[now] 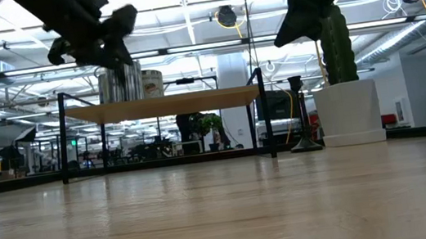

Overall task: Pick & Place candle stick holders
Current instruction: Put the top black candle holder on the shelf

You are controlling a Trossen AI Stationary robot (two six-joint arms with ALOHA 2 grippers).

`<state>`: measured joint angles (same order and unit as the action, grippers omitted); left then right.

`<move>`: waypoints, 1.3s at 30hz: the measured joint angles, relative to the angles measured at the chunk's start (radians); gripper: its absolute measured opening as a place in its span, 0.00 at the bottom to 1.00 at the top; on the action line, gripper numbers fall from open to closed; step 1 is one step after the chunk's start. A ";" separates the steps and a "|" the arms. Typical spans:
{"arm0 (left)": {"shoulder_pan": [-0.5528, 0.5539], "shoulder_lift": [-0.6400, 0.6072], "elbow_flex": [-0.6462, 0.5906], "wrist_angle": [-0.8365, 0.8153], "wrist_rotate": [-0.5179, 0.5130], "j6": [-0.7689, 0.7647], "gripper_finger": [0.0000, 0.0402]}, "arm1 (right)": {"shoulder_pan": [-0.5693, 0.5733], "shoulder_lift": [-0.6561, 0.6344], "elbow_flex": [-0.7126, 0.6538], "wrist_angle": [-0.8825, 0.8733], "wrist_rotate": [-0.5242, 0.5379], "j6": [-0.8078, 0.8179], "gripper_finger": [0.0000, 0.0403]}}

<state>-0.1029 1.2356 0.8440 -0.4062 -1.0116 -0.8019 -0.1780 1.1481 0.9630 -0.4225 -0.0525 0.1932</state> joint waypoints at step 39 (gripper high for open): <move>-0.078 -0.609 0.000 -0.256 0.554 0.360 0.36 | 0.003 0.000 0.000 0.000 -0.001 0.038 0.01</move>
<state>-0.1810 0.6267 0.8440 -0.6627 -0.4572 -0.4420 -0.1753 1.1481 0.9630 -0.4226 -0.0530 0.2314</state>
